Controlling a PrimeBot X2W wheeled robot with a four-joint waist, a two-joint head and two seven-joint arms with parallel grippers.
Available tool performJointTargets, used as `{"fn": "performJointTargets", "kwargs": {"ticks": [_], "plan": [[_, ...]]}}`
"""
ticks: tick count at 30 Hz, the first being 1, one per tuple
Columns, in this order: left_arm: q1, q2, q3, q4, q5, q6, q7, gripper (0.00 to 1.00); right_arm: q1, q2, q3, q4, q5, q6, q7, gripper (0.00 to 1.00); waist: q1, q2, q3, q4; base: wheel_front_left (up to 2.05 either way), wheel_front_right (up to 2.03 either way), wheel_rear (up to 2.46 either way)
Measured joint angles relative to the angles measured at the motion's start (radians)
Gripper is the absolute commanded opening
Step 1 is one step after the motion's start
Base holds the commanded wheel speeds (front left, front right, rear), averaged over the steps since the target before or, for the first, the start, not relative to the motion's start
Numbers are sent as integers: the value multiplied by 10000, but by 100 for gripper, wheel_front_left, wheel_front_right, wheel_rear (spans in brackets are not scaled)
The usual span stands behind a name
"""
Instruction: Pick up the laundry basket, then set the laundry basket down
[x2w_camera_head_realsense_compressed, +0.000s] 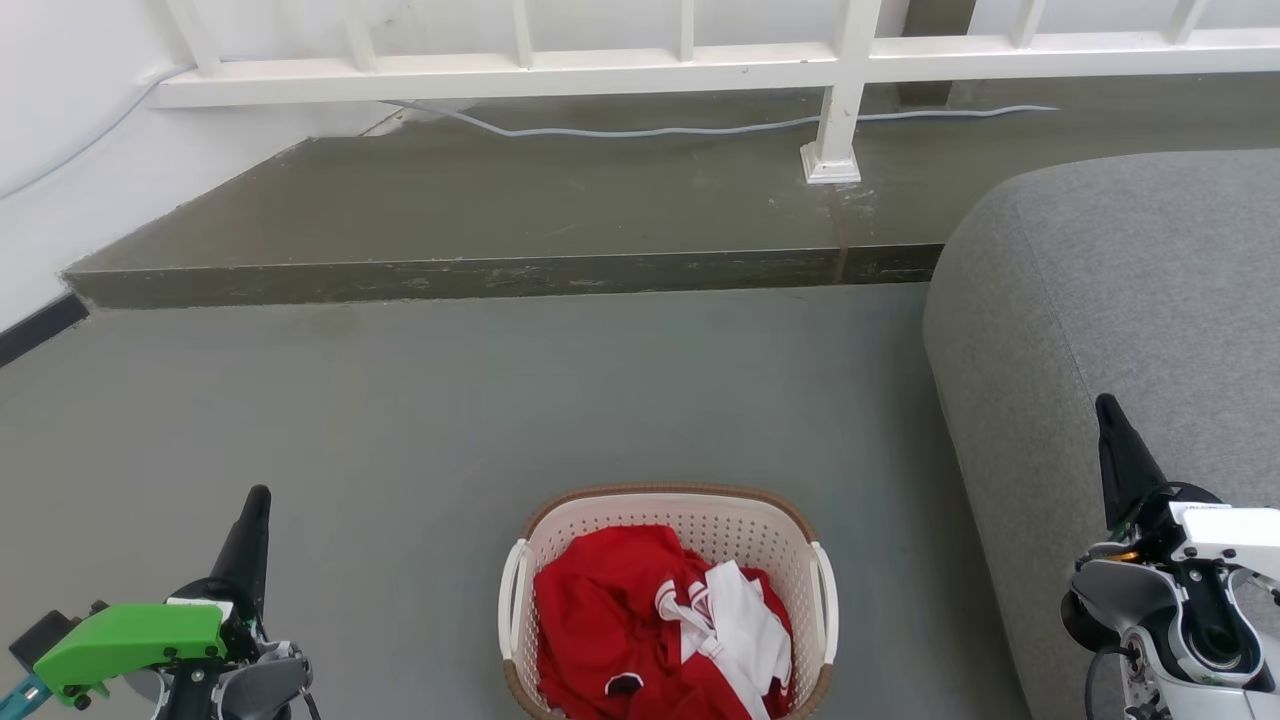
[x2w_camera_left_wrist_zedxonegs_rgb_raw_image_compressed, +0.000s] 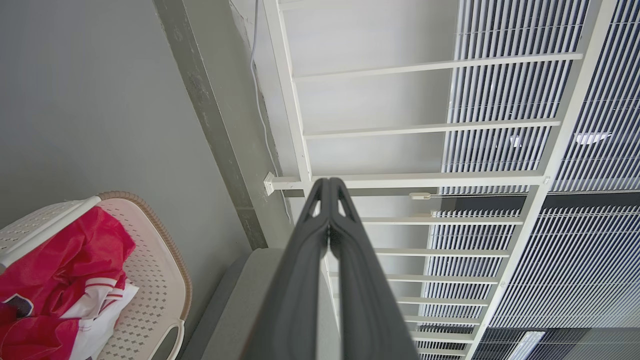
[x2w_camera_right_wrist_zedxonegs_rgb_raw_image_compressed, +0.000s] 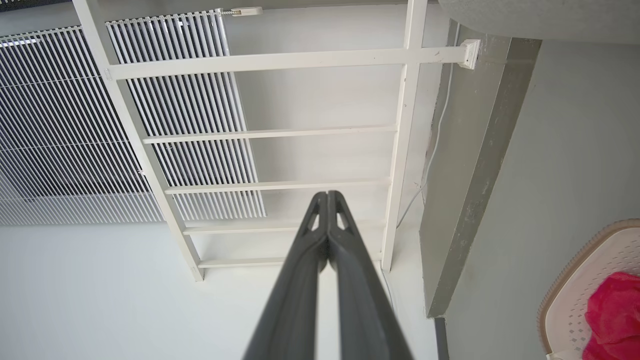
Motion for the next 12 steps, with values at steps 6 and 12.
{"fn": "performJointTargets", "kwargs": {"ticks": [6, 12], "plan": [[0, 0, 0, -4, 0, 0, 0, 0, 0, 0, -2, -4, 0, 0, 0, 0, 0, 0, 0, 0, 0, 0, 0], [0, 0, 0, -6, 0, 0, 0, 0, 0, 0, -2, -10, 0, 2, 0, 0, 0, 0, 0, 0, 0, 0, 0]]}}
